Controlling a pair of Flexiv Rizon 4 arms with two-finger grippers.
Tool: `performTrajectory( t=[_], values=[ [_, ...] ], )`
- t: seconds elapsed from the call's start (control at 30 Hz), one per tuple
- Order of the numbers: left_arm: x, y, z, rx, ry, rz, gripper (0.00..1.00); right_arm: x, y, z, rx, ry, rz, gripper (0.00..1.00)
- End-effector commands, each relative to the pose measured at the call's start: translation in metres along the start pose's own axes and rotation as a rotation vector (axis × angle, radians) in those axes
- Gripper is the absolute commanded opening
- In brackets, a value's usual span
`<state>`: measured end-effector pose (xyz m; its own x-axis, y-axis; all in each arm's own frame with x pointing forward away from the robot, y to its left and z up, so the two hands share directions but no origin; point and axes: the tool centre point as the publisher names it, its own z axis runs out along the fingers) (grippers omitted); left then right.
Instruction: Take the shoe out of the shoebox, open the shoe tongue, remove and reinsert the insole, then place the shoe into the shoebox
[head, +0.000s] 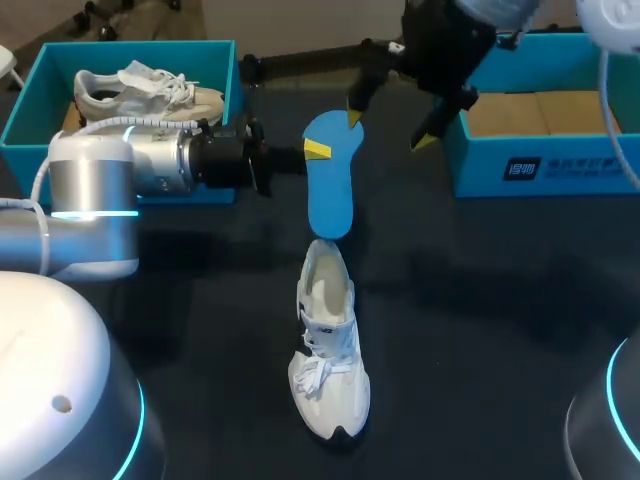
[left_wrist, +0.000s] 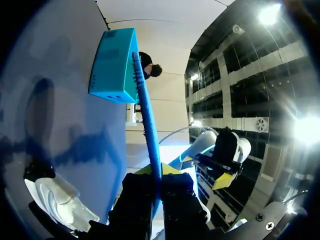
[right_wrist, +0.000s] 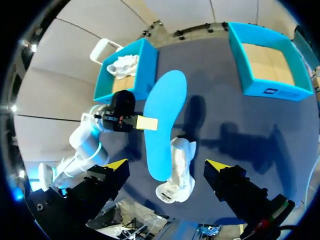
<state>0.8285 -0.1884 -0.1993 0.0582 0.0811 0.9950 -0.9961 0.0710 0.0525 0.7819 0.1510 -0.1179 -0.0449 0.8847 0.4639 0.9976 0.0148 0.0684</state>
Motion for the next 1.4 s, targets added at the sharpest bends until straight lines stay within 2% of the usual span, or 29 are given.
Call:
performTrajectory(
  t=[0.03, 0.57, 0.93, 1.23, 1.4],
  values=[
    [0.0, 0.001, 0.0, 0.001, -0.003, 0.0, 0.0, -0.009, -0.004, 0.004, -0.013, 0.437, 0.004, 1.0],
    [0.0, 0.001, 0.0, 0.001, -0.003, 0.0, 0.0, -0.022, -0.002, 0.021, -0.018, 0.634, -0.013, 1.0],
    [0.0, 0.001, 0.0, 0.001, -0.003, 0.0, 0.0, -0.025, 0.0, 0.023, -0.026, 0.697, -0.024, 1.0],
    [0.004, 0.001, -0.006, -0.024, 0.01, 0.118, 0.0, -0.025, 0.002, 0.027, -0.02, 0.726, -0.028, 1.0],
    [0.008, 0.001, -0.011, -0.013, 0.024, 0.279, 0.0, -0.026, 0.003, 0.027, -0.019, 0.747, -0.029, 1.0]
  ],
)
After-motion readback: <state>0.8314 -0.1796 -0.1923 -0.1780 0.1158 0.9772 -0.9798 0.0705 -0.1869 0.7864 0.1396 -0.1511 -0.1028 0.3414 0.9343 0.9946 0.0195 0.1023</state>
